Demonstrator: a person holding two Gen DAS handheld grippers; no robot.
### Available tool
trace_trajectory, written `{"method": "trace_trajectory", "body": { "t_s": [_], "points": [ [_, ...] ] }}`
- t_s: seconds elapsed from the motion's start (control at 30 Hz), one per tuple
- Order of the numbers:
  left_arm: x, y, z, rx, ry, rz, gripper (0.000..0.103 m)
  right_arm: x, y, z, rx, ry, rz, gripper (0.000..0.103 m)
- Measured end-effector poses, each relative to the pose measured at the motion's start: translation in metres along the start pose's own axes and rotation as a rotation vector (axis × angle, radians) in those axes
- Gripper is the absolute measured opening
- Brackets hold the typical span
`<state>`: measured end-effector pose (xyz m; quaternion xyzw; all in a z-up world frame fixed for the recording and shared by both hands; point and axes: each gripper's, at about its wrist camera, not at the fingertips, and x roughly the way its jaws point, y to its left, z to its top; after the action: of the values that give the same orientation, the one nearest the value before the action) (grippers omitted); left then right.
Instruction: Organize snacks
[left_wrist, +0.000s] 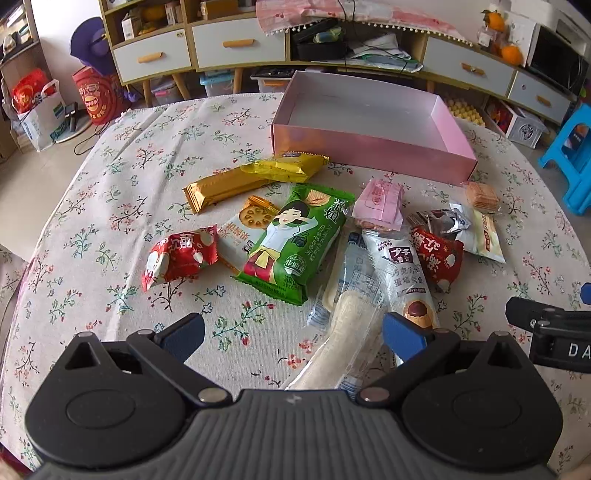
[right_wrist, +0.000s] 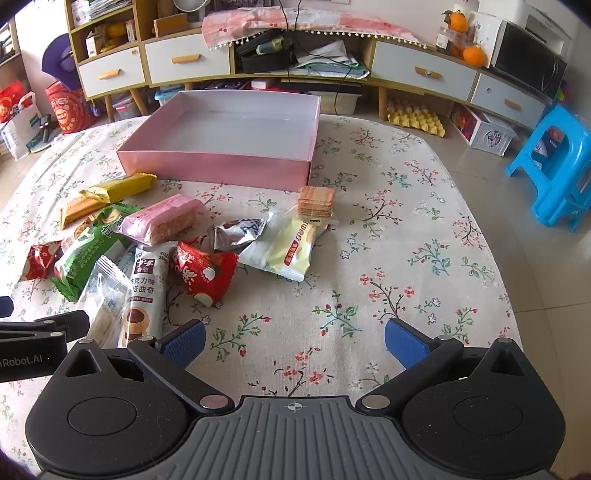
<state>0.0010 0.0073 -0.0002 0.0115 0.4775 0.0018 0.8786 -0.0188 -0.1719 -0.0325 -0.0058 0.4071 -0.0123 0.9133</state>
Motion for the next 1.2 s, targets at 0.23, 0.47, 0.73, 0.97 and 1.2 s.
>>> {"method": "trace_trajectory", "body": {
  "t_s": [0.23,0.47,0.73,0.97,1.2],
  "points": [
    [0.0004,-0.0005,0.0004,0.001,-0.001,0.000,0.103,-0.0001,-0.0009,0.0003,0.003,0.001,0.002,0.103],
    [0.0007,-0.0003,0.0004,-0.001,-0.002,0.001,0.103,-0.0004,0.0000,-0.0002,0.002,0.002,0.002,0.103],
    [0.0008,0.0008,0.0002,-0.003,-0.003,0.002,0.103,0.0003,0.0016,-0.0012,-0.003,0.005,0.003,0.103],
    [0.0008,0.0007,0.0001,-0.001,-0.002,0.000,0.103,0.0003,0.0016,-0.0006,-0.003,0.006,0.003,0.103],
    [0.0010,0.0017,0.0001,-0.002,-0.004,0.002,0.103,0.0003,0.0012,-0.0004,-0.004,0.005,0.003,0.103]
  ]
}}
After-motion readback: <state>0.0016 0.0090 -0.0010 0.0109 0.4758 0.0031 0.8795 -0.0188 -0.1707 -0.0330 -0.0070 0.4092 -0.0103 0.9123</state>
